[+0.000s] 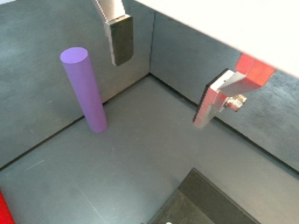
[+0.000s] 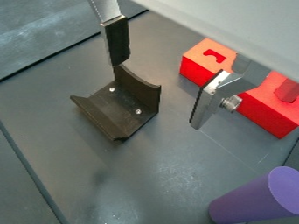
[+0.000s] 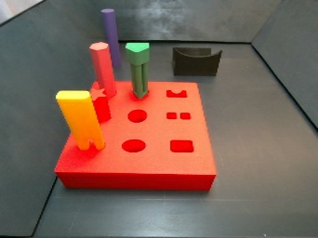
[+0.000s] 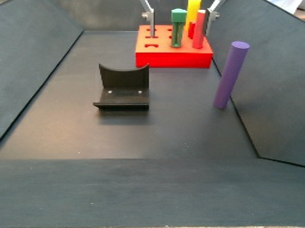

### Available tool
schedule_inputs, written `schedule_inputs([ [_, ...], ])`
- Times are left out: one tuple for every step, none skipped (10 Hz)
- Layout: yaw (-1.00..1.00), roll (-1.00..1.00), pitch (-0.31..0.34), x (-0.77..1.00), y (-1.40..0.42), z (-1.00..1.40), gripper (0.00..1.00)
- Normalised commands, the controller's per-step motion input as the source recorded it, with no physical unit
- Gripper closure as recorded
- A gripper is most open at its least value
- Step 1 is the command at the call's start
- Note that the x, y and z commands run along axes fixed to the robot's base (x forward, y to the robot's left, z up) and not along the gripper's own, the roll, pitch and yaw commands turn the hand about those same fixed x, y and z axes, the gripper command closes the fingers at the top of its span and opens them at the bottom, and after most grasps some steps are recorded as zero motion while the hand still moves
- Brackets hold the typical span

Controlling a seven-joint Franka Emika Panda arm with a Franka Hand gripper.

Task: Pick up the round object. Move up. Move to above the board. Insert the round object.
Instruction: Pick up the round object.

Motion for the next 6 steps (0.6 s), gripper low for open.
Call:
schedule_inputs([
  [0.0,-0.02,0.0,0.0,0.0,0.0,0.0],
  [0.0,0.0,0.0,-0.26,0.0,0.0,0.0],
  [0.0,0.0,-0.026,-0.65,0.0,0.0,0.0],
  [0.01,0.0,-0.104,-0.96,0.0,0.0,0.0],
  [0.01,0.0,-0.17,-1.0,0.0,0.06,0.0],
  [0.0,0.0,-0.2,-1.0,0.0,0.03,0.0],
])
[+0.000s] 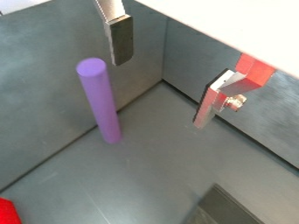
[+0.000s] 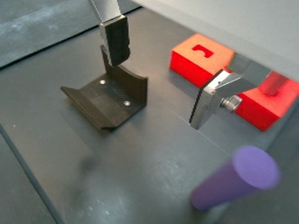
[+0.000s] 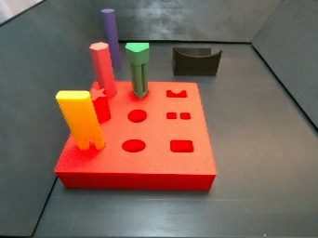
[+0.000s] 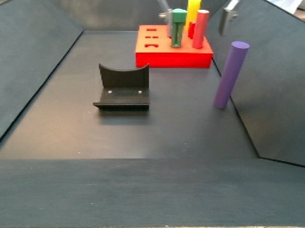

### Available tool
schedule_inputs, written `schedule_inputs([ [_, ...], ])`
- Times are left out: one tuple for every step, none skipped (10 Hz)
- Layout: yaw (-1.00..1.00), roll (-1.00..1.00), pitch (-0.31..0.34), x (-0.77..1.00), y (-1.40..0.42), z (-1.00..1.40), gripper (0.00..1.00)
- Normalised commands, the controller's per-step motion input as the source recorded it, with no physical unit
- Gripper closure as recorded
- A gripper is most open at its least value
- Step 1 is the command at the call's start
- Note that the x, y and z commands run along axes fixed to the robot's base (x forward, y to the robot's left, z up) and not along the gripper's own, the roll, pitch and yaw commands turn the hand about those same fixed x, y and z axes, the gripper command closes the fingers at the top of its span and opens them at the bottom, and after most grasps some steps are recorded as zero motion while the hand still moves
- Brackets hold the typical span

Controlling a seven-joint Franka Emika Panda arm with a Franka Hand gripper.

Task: Pick up the round object. Move up. Move to above the board. Insert the round object.
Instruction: Pick up the round object.

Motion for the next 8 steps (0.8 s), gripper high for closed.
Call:
schedule_inputs([
  [0.0,0.0,-0.206,-1.0,0.0,0.0,0.0],
  [0.0,-0.03,-0.22,-0.99,0.0,-0.11,0.0],
  [0.0,-0.01,-0.219,-0.98,-0.01,-0.17,0.0],
  [0.0,-0.04,-0.211,-0.91,-0.01,-0.17,0.0],
  [0.0,-0.03,-0.213,-0.93,-0.04,-0.08,0.0],
  [0.0,0.0,-0.136,-0.84,-0.08,0.0,0.0],
  [0.03,0.07,-0.123,-0.86,-0.07,-0.01,0.0],
  [0.08,0.07,-0.084,-0.59,0.0,-0.27,0.0],
])
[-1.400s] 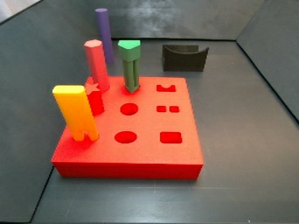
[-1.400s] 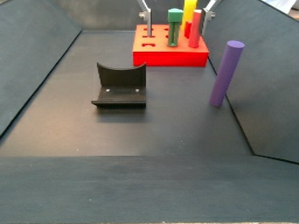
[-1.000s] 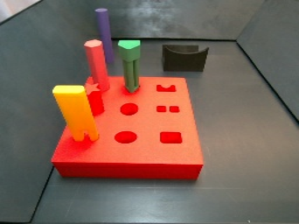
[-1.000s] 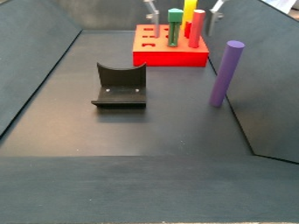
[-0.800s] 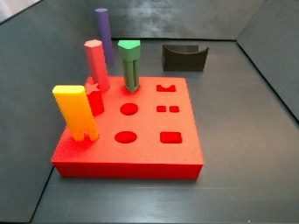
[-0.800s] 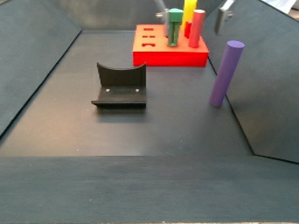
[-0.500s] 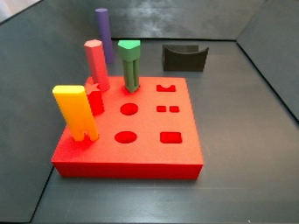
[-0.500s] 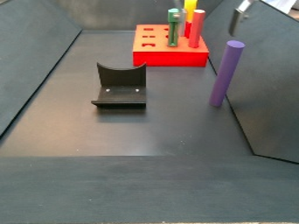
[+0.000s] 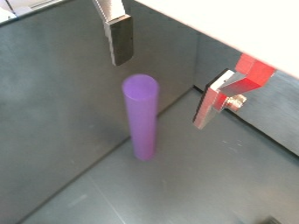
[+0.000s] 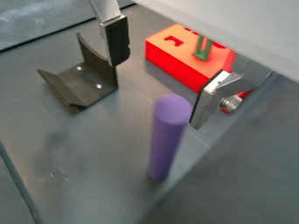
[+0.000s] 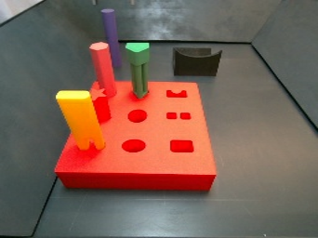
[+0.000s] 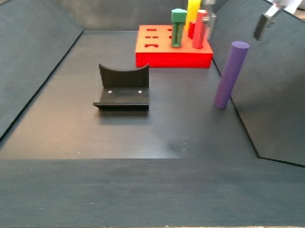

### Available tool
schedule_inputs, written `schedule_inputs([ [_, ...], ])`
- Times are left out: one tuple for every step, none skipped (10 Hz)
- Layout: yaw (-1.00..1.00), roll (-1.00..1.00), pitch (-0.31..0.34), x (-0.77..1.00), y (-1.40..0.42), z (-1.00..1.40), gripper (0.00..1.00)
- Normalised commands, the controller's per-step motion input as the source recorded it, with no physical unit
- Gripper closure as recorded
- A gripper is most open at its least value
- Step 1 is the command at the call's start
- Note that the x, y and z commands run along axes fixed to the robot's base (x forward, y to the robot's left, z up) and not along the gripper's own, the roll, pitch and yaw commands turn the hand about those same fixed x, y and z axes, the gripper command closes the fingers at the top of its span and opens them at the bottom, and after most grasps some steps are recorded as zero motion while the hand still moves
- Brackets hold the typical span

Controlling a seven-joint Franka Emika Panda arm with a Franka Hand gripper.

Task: Pick up the round object. Move up. Move to above the board. Insert the round object.
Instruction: Pick up the round object.

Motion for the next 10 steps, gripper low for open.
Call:
schedule_inputs([
  [0.07,0.03,-0.044,-0.36,0.0,-0.44,0.0],
  [0.05,0.01,-0.009,-0.18,0.0,-0.48,0.0],
  [0.03,0.0,-0.011,-0.12,0.0,-0.47,0.0],
  [0.01,0.0,0.0,0.0,0.0,-0.39,0.0],
  [0.0,0.0,0.024,0.13,0.0,-0.25,0.0],
  [0.0,0.01,0.057,0.27,0.01,-0.17,0.0],
  [0.0,0.0,0.021,0.17,0.0,-0.15,0.0],
  [0.0,-0.01,0.0,0.01,0.0,-0.1,0.0],
  [0.0,-0.03,0.0,0.03,0.0,-0.09,0.0],
  [0.0,-0.03,0.0,0.0,0.0,0.0,0.0],
])
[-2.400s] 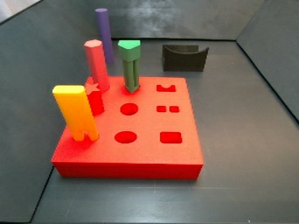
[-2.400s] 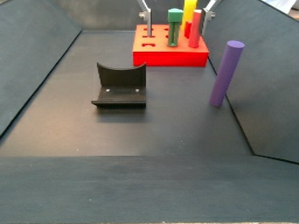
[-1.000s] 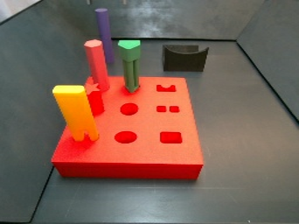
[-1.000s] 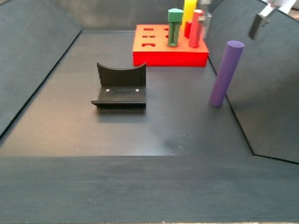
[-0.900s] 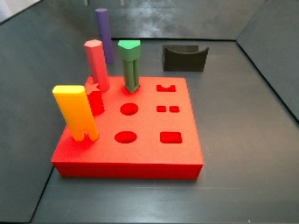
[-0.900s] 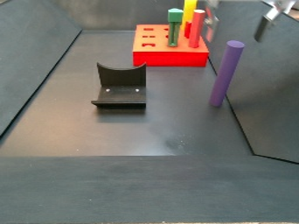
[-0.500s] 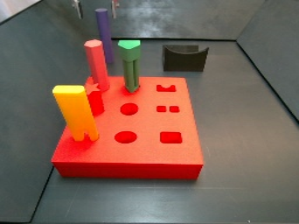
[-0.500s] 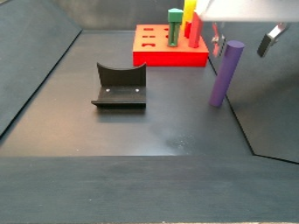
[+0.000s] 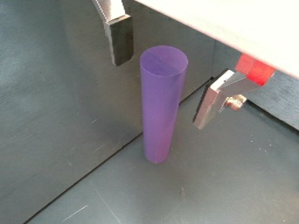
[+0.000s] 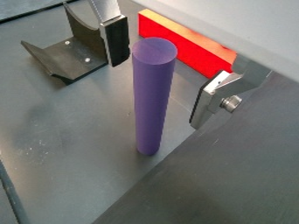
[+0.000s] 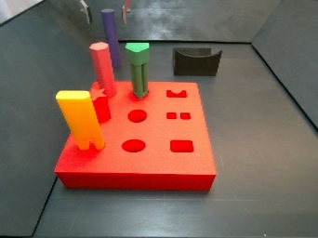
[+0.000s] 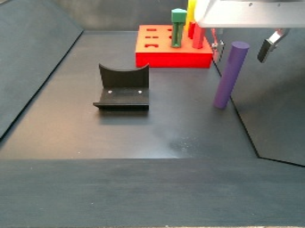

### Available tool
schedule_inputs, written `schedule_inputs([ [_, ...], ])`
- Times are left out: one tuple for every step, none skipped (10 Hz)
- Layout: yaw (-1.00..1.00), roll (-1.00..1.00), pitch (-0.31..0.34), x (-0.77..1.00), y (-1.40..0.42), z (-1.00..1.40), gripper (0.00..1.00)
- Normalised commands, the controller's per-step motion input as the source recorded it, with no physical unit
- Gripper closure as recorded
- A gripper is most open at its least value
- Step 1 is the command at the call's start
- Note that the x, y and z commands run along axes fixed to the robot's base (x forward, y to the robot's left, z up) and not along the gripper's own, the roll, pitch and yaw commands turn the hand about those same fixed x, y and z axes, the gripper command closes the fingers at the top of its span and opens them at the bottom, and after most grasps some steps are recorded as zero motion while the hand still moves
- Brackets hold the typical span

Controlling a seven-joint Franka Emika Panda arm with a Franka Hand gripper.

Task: Pick up the round object. Move up. Move to above the board. Insert the round object.
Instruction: Pick up the round object, then move up.

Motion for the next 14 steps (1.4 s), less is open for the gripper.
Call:
schedule_inputs([
  [0.0,0.0,0.0,0.0,0.0,0.0,0.0],
  [0.0,0.0,0.0,0.0,0.0,0.0,1.0],
  [0.0,0.0,0.0,0.0,0.0,0.0,1.0],
  [0.0,0.0,0.0,0.0,0.0,0.0,1.0],
  [0.0,0.0,0.0,0.0,0.0,0.0,1.0],
  [0.0,0.0,0.0,0.0,0.0,0.0,1.0],
  [0.0,0.0,0.0,0.0,0.0,0.0,1.0],
  [0.0,0.0,0.0,0.0,0.0,0.0,1.0],
  [0.0,0.0,0.0,0.0,0.0,0.0,1.0],
  [0.0,0.0,0.0,0.0,0.0,0.0,1.0],
  [0.0,0.0,0.0,0.0,0.0,0.0,1.0],
  [0.0,0.0,0.0,0.0,0.0,0.0,1.0],
  [0.0,0.0,0.0,0.0,0.0,0.83,1.0],
  [0.01,0.0,0.003,-0.03,0.01,0.81,1.0],
])
